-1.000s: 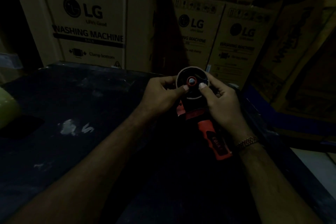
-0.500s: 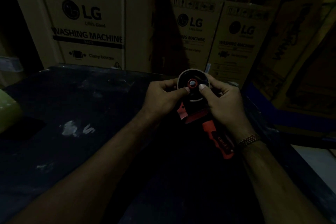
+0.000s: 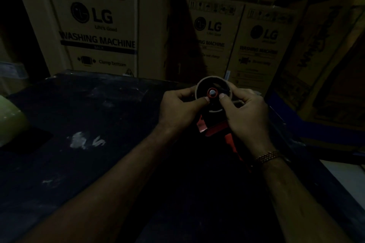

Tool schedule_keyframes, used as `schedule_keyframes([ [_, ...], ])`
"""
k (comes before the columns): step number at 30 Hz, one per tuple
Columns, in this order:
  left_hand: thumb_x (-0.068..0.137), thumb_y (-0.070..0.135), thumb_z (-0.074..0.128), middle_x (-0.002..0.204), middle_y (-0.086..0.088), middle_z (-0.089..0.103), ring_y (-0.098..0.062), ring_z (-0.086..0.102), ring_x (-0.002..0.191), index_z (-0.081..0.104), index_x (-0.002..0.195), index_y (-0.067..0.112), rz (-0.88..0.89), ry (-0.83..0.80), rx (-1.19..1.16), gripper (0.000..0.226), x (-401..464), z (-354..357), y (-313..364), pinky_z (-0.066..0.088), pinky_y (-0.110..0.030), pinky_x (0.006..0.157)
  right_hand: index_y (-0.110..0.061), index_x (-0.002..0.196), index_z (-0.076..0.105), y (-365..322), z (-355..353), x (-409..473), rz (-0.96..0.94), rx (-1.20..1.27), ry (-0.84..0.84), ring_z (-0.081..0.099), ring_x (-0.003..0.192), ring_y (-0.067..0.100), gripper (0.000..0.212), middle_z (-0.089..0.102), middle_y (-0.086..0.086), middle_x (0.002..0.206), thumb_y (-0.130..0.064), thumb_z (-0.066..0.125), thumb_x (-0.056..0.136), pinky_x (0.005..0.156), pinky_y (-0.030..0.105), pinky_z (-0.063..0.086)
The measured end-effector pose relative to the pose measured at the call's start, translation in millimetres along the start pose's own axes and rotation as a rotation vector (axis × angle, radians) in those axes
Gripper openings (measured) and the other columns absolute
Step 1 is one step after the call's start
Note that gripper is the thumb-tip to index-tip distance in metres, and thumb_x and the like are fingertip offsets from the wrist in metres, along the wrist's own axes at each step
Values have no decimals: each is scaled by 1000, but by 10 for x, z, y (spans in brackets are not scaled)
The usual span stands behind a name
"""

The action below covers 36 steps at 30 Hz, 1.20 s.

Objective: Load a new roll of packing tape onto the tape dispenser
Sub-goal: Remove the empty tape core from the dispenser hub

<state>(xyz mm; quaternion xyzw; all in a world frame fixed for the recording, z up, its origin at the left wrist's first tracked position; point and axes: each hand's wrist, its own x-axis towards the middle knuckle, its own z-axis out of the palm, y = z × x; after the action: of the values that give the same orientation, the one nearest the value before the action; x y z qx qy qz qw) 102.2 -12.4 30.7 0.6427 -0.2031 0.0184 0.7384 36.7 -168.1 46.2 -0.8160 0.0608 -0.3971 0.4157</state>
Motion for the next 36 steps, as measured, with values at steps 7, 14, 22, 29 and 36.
schedule_keyframes([
  [7, 91, 4, 79, 107, -2, 83, -15, 81, 99, 79, 122, 12, -2, -20, -43, 32, 14, -12, 23, 65, -31, 82, -33, 137, 70, 20, -27, 18, 126, 221, -166, 68, 123, 7, 45, 71, -7, 136, -46, 66, 94, 102, 39, 60],
  [14, 92, 3, 75, 112, -7, 82, -17, 80, 102, 77, 125, 9, 8, -17, -70, 34, -36, -2, 71, 66, -34, 86, -31, 131, 74, 39, -25, 8, 69, 173, -96, 75, 106, 7, 52, 75, -5, 124, -47, 69, 81, 89, 38, 66],
  [22, 91, 4, 77, 100, 8, 81, -4, 79, 92, 77, 122, 14, 31, -33, -82, 33, -97, 31, 122, 63, -22, 75, -25, 128, 76, -14, -37, -10, 93, 168, -36, 74, 104, 10, 47, 74, -4, 119, -37, 73, 82, 88, 41, 66],
  [29, 94, 6, 75, 110, 2, 81, -6, 79, 98, 76, 126, 14, 27, -14, -55, 34, -72, 27, 83, 65, -25, 78, -28, 129, 75, -8, -8, -35, 56, 129, -5, 73, 104, 5, 44, 73, -6, 118, -38, 72, 86, 88, 38, 66],
  [36, 93, 1, 72, 106, 6, 81, -9, 79, 101, 77, 114, 27, 45, -65, -57, 34, -85, 28, 108, 63, -24, 80, -25, 130, 75, 22, 0, -1, 85, 172, -35, 72, 113, 9, 57, 73, -4, 127, -55, 60, 84, 95, 41, 64],
])
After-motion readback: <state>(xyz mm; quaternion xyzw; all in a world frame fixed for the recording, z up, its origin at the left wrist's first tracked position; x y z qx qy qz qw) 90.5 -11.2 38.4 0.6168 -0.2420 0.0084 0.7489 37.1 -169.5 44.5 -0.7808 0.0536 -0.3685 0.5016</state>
